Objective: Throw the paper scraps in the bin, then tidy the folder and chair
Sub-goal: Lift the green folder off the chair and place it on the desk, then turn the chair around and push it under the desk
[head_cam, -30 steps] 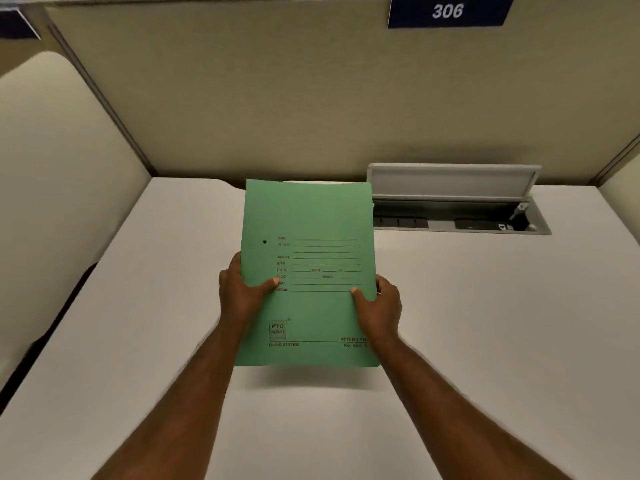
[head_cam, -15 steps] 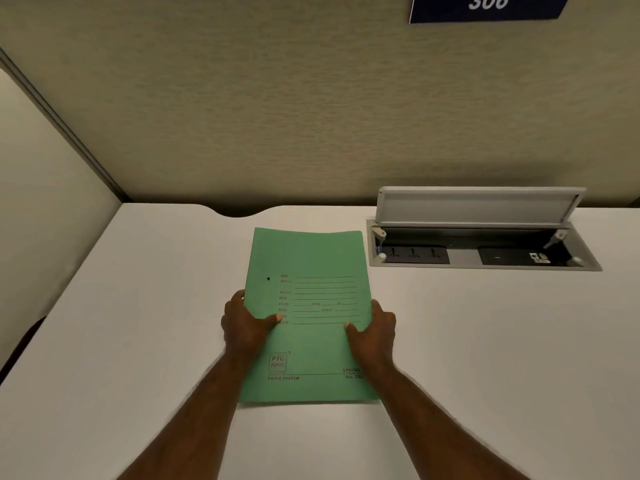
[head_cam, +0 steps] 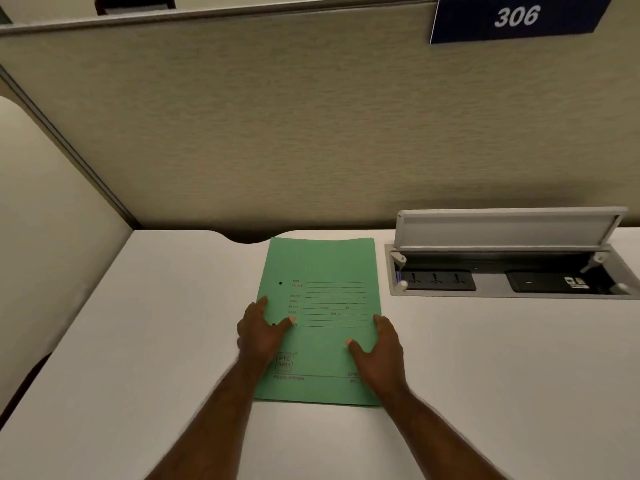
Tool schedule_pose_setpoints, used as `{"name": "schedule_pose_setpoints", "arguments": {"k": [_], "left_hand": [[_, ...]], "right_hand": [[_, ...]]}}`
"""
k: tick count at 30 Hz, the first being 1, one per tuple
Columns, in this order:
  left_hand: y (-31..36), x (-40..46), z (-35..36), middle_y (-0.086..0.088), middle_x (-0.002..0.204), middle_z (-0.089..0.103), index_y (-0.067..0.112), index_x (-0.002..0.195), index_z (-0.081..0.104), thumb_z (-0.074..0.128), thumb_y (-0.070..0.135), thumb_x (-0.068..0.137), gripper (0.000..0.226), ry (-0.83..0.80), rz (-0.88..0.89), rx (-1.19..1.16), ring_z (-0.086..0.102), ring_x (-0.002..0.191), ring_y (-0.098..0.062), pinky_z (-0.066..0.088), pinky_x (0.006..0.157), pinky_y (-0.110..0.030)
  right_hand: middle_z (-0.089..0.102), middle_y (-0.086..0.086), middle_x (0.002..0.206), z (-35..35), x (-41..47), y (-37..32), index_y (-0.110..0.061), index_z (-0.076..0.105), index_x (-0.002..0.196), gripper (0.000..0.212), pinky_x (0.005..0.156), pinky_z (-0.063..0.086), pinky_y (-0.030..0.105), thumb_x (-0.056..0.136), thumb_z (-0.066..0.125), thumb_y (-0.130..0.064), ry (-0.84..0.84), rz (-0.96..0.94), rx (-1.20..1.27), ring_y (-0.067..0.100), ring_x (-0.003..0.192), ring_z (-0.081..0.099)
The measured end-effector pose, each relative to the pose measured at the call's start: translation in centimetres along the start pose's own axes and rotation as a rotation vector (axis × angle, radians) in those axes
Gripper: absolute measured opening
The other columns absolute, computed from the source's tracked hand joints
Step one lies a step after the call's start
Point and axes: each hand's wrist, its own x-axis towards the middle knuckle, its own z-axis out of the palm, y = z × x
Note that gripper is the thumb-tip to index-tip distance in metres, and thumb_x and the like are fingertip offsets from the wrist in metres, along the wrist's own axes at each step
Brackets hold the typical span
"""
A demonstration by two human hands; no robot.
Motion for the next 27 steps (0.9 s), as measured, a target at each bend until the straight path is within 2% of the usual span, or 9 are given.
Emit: {"name": "schedule_pose_setpoints", "arguments": {"k": [4,9,13,18,21,24,27], "left_hand": [[-0.2,-0.2,0.0,-0.007,0.138,0.047,0.016,0.142,0.036,0.072,0.041,0.078,0.077,-0.018,0.002,0.017,0.043,0.127,-0.029,0.036,0.106,-0.053],[-0.3,-1.3,-0.7,-0.013,0.145,0.039,0.018,0.144,0.032,0.072,0.041,0.078,0.08,0.0,0.038,0.043,0.037,0.133,-0.033,0.033,0.108,-0.056],[0.3,-4.2,-2.3,-0.013,0.154,0.028,0.017,0.146,0.031,0.072,0.035,0.079,0.08,0.069,0.121,0.08,0.026,0.14,-0.033,0.026,0.113,-0.052],[0.3,-12.5,-6.0,-0.011,0.157,0.021,0.017,0.147,0.029,0.073,0.03,0.08,0.081,0.132,0.259,0.131,0.02,0.143,-0.031,0.022,0.115,-0.049],[0.3,-18.7,-8.5,-0.008,0.158,0.02,0.019,0.147,0.029,0.072,0.028,0.082,0.079,0.204,0.334,0.145,0.019,0.143,-0.03,0.02,0.115,-0.05],[0.6,-25.0,-9.8,-0.004,0.159,0.018,0.021,0.148,0.026,0.067,0.034,0.085,0.077,0.235,0.409,0.182,0.016,0.145,-0.027,0.018,0.114,-0.049],[0.9,-31.3,-10.8,-0.003,0.159,0.017,0.021,0.149,0.024,0.065,0.039,0.086,0.077,0.26,0.407,0.182,0.015,0.146,-0.026,0.018,0.114,-0.051]], "right_hand": [[0.027,0.017,0.154,0.3,0.1,0.0,0.0,0.033,0.142,0.072,0.116,0.019,0.031,0.083,0.072,-0.014,-0.033,0.005,-0.025,0.028,0.143,0.025],[0.023,0.014,0.157,-0.4,-1.1,0.2,-0.005,0.032,0.144,0.073,0.117,0.019,0.033,0.083,0.071,-0.019,-0.005,-0.036,-0.05,0.025,0.145,0.021],[0.021,0.009,0.158,-2.7,-3.6,-0.4,-0.01,0.029,0.146,0.075,0.116,0.016,0.031,0.085,0.071,-0.022,0.005,-0.202,-0.099,0.022,0.146,0.016],[0.015,0.003,0.16,-7.7,-8.4,-1.9,-0.017,0.021,0.149,0.081,0.115,0.015,0.033,0.086,0.069,-0.03,-0.001,-0.392,-0.257,0.019,0.148,0.006],[0.016,0.005,0.16,-10.9,-12.6,-2.7,-0.017,0.019,0.15,0.082,0.117,0.013,0.037,0.086,0.068,-0.034,-0.04,-0.537,-0.362,0.023,0.148,0.007],[0.016,0.008,0.16,-13.6,-17.2,-2.6,-0.015,0.018,0.15,0.082,0.12,0.013,0.042,0.087,0.065,-0.039,-0.081,-0.616,-0.442,0.026,0.148,0.007],[0.015,0.008,0.16,-16.2,-22.3,-2.3,-0.015,0.017,0.15,0.082,0.12,0.013,0.044,0.088,0.063,-0.042,-0.086,-0.667,-0.478,0.026,0.148,0.006]]}}
